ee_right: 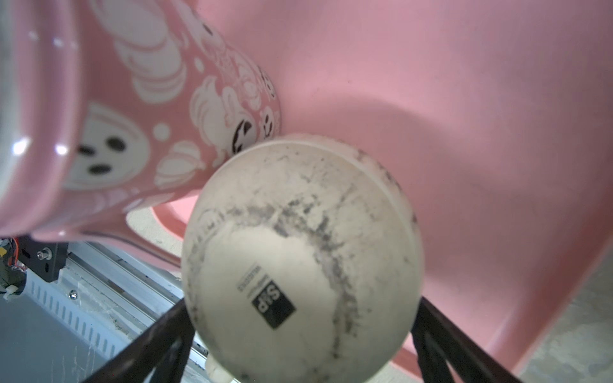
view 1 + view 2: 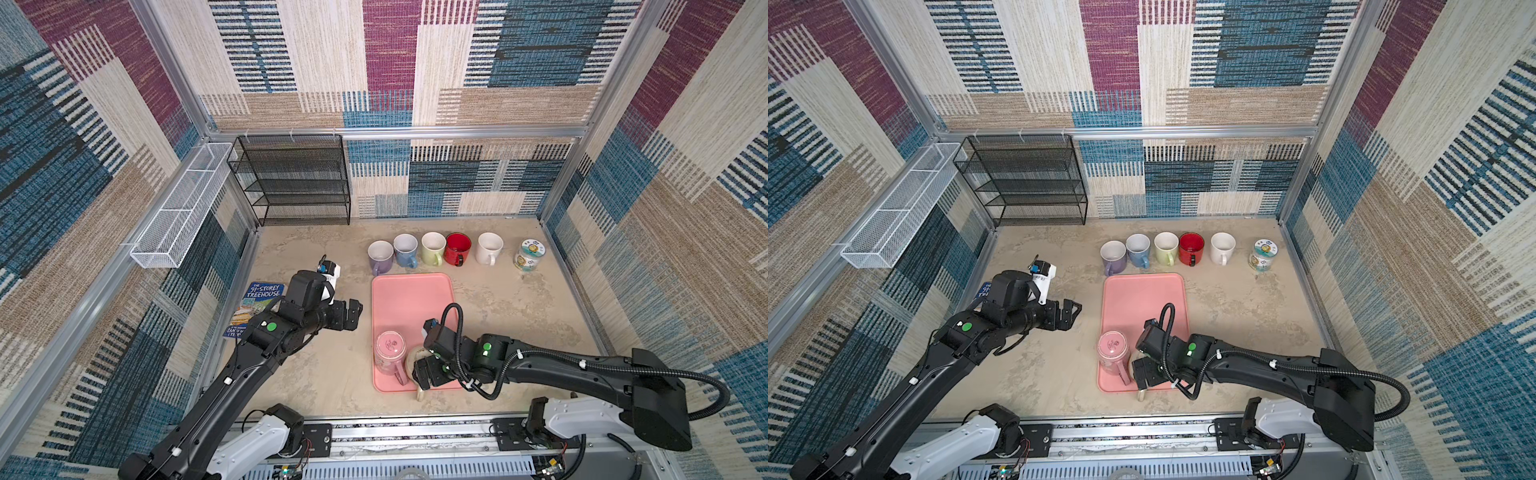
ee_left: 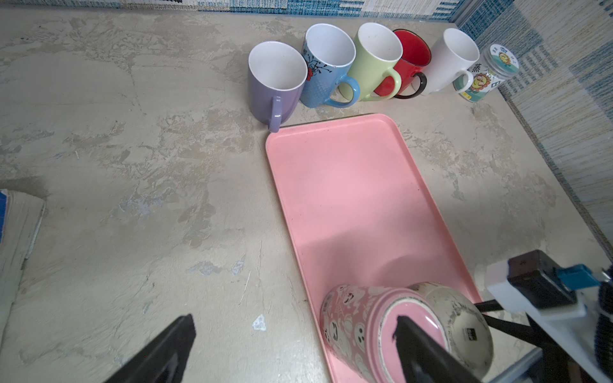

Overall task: Turn the mug right side up
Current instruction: 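Move the right gripper over the upside-down cream mug while the left retracts, then close the right gripper on the cream mug handle and lift it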

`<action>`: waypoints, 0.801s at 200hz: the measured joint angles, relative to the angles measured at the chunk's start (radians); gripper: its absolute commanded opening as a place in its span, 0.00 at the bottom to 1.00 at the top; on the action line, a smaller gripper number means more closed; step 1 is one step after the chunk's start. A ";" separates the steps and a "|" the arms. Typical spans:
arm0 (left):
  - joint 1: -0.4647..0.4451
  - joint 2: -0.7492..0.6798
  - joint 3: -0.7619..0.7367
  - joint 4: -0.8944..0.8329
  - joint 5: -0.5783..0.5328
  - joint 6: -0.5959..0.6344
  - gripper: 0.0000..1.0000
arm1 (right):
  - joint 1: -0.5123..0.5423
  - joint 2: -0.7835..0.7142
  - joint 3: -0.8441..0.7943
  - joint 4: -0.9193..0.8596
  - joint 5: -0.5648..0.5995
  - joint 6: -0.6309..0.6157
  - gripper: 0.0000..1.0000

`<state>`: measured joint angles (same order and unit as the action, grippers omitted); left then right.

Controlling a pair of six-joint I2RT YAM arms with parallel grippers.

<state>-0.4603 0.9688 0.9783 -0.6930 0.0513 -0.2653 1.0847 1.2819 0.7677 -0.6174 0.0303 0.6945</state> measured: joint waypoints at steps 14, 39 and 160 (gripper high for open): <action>0.000 0.000 0.000 0.000 0.000 0.000 0.99 | -0.008 0.004 0.001 0.012 0.005 -0.001 0.94; 0.000 0.000 0.000 0.000 0.000 0.000 0.99 | -0.039 0.008 0.003 0.021 0.006 -0.019 0.94; 0.000 0.002 -0.002 0.000 -0.001 0.003 0.99 | -0.295 0.077 0.057 -0.009 0.007 -0.206 0.91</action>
<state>-0.4603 0.9707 0.9768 -0.6930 0.0505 -0.2619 0.7898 1.3586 0.8246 -0.6266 0.0372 0.4889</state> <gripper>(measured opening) 0.991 0.910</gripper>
